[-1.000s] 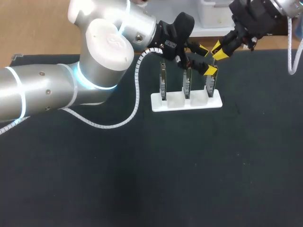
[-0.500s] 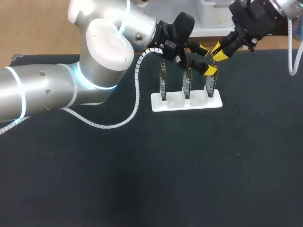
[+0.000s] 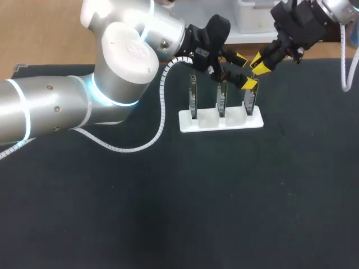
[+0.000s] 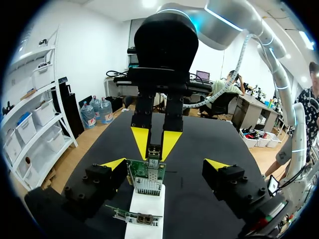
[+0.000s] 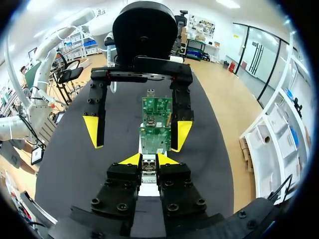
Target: Pick up the optical module with the left hand, and insert it into the network port with the right hand.
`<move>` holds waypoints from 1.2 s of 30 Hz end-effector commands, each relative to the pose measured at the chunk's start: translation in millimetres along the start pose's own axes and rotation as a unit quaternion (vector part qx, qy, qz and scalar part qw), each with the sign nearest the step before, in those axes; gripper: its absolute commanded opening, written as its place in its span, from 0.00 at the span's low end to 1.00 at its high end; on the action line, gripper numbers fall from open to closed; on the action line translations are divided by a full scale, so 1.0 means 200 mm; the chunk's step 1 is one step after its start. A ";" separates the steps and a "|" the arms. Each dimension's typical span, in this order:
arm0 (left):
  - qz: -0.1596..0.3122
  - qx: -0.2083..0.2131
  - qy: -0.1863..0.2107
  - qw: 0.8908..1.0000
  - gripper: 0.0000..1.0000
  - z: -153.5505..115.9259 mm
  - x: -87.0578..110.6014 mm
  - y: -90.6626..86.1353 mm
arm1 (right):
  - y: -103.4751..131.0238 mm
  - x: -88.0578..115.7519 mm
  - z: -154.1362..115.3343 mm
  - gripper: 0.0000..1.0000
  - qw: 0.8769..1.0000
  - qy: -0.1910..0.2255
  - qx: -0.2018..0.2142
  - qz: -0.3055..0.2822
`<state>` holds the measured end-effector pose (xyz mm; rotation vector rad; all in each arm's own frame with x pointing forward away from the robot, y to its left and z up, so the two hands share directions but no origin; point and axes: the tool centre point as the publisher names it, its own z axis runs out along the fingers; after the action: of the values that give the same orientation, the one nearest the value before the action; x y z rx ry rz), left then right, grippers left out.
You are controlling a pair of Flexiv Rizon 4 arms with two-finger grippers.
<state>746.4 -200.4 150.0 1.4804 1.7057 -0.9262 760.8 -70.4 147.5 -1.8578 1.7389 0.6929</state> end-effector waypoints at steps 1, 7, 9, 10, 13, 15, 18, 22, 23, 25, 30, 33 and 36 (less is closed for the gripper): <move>0.000 0.000 0.001 1.000 1.00 0.00 0.00 0.00 | 0.00 0.00 0.01 0.00 1.000 -0.001 -0.002 0.000; 0.000 0.000 0.001 1.000 1.00 0.00 0.00 0.00 | 0.01 -0.01 -0.01 1.00 1.000 -0.003 0.003 -0.009; 0.000 0.000 0.001 1.000 1.00 0.00 0.00 0.00 | 0.01 -0.02 -0.02 1.00 1.000 -0.007 0.004 -0.009; 0.000 0.000 0.001 1.000 1.00 0.00 0.00 0.00 | 0.01 -0.02 -0.02 1.00 1.000 -0.007 0.006 -0.009; 0.000 0.000 0.001 1.000 1.00 0.00 0.00 0.00 | 0.01 -0.02 -0.03 1.00 1.000 -0.008 0.010 -0.006; 0.000 0.000 0.001 1.000 1.00 0.00 0.00 0.00 | 0.01 -0.03 -0.04 1.00 1.000 -0.009 0.012 -0.006; 0.000 0.000 0.001 1.000 1.00 0.00 0.00 0.00 | 0.00 -0.02 -0.07 1.00 1.000 -0.010 0.020 -0.003; 0.000 0.000 0.001 1.000 1.00 0.00 0.00 0.00 | 0.00 0.01 -0.12 1.00 1.000 -0.012 0.029 0.003; 0.000 0.000 0.001 1.000 1.00 0.00 0.00 0.00 | 0.00 0.02 -0.13 1.00 0.999 -0.010 0.030 0.003; 0.000 0.000 0.001 1.000 1.00 0.00 0.00 0.00 | 0.00 0.04 -0.16 1.00 0.999 -0.007 0.033 0.004; 0.000 0.000 0.001 1.000 1.00 0.00 0.00 0.00 | 0.00 0.08 -0.19 1.00 0.999 -0.006 0.040 0.012; 0.000 0.000 0.001 1.000 1.00 0.00 0.00 0.00 | 0.00 0.09 -0.21 1.00 0.999 -0.027 0.042 0.022; 0.000 0.000 0.001 1.000 1.00 0.00 0.00 0.00 | 0.00 0.11 -0.22 1.00 0.998 -0.039 0.045 0.027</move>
<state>746.4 -200.4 149.9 1.4804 1.7057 -0.9262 766.4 -108.7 167.9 -1.7244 1.7589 0.6786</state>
